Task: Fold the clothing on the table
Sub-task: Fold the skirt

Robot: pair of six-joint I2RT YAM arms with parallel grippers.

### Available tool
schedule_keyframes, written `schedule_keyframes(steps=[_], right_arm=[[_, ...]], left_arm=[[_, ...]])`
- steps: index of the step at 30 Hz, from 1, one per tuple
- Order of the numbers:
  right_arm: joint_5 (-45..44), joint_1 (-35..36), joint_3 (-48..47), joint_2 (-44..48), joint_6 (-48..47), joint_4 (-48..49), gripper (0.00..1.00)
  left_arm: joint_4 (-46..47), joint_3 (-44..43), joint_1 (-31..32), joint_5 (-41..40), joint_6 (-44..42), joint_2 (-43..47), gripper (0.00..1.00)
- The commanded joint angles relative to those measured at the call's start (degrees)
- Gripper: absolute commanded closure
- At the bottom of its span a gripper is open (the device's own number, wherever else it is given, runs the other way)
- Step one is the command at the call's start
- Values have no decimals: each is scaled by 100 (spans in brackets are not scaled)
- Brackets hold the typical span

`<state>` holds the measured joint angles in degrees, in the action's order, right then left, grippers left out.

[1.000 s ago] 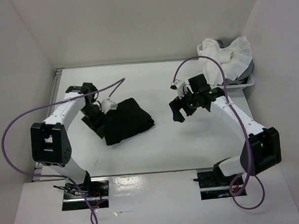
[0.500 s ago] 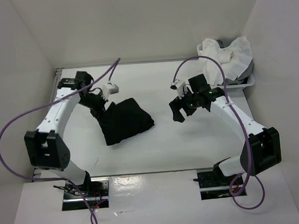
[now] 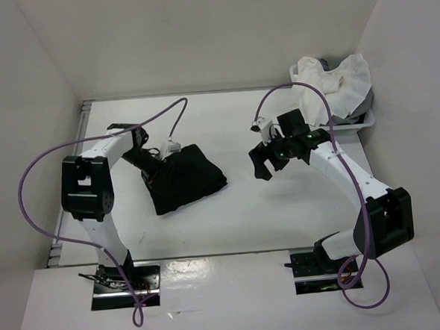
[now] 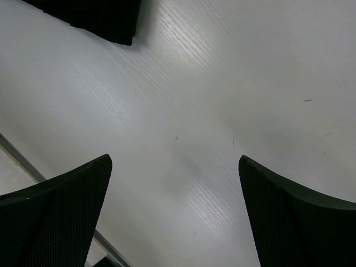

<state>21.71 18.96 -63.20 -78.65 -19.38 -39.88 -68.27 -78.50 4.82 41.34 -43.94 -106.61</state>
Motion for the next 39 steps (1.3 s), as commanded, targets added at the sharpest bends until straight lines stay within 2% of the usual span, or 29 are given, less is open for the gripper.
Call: schedule_keyframes(steps=[1,8,11,12,15,17,19,20,21,23,24,26,28,31,32,35,39], right_arm=[[79,11,18,78,-31,209,1],[79,11,18,17,-84,209,1],[79,11,18,17,-84,209,1],[79,11,18,17,-84,209,1],[-26,11,18,156,-84,209,1],[-27,11,18,280,-84,209,1],[-27,-164,18,525,-84,209,1],[25,-243,18,639,-84,209,1],[-61,-339,18,919,73,261,1],[-455,-629,18,1289,363,524,1],[-910,-735,79,1691,625,629,1],[-1352,-1086,263,2036,855,911,1],[-1854,-1410,378,2370,1215,973,1],[-1996,-1868,502,2442,1497,973,1],[-1909,-2244,571,2442,1568,973,1],[-1838,-2764,625,2364,1568,807,1],[-1838,-2889,625,2127,1516,543,1]], left_arm=[[226,167,-200,260,-483,-430,2],[279,151,-412,260,-817,-923,3],[-194,-156,-464,453,-878,-784,4],[-604,-514,-464,549,-975,-687,4],[-609,-1025,-464,700,-276,164,4],[-609,-1640,-464,700,25,972,0],[-320,-2027,-464,542,910,1717,0],[230,-2133,-595,237,1392,1983,0],[575,-2047,-648,-1,2337,2264,0],[1591,-1575,-806,-615,3221,3161,0],[1815,-972,-859,-1184,3530,3425,0],[2237,-380,-1069,-1636,4278,4102,0],[2405,409,-1246,-2024,4525,4576,0],[2888,1071,-1527,-2867,4588,5122,0],[3072,1456,-1528,-3051,4588,5211,0],[3196,1898,-1703,-3290,4588,5448,0],[3382,2286,-2107,-3493,4588,5825,0]])
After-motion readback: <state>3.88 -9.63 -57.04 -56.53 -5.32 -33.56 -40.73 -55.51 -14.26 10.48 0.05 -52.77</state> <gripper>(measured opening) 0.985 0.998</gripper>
